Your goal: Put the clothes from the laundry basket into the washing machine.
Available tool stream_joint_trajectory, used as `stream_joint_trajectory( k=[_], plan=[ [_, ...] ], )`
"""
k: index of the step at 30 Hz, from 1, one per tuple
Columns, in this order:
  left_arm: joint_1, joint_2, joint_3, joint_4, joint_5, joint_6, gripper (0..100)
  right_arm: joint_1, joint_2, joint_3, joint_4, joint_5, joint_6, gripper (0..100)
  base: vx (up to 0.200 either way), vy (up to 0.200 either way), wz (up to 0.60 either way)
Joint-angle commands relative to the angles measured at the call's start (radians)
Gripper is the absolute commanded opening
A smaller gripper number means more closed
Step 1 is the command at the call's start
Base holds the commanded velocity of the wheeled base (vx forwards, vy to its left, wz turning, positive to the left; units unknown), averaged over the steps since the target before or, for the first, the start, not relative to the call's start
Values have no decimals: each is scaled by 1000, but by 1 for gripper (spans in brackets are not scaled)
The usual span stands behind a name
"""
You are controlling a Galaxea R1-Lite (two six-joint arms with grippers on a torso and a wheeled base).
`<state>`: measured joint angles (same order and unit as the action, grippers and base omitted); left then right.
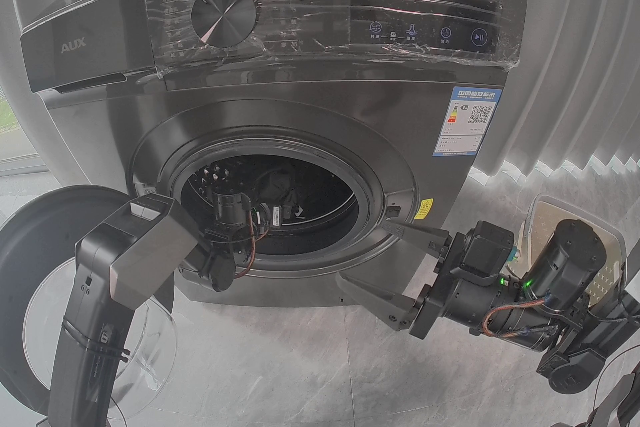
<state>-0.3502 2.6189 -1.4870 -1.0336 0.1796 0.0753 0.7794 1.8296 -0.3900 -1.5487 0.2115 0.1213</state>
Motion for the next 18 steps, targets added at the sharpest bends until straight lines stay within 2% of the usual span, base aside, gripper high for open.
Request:
stream_joint_trajectory(
  k=[1,9,18],
  plan=[
    [-39,-22,19,-2,0,-2,100,0,-12,0,-1,0,0,100,0,0,0],
    [-115,-65,96,4,1,-11,100,1,-21,0,-1,0,-2,100,0,0,0],
    [-135,-125,185,-2,3,-22,100,-3,-24,-1,-1,0,-2,100,0,0,0]
  ],
)
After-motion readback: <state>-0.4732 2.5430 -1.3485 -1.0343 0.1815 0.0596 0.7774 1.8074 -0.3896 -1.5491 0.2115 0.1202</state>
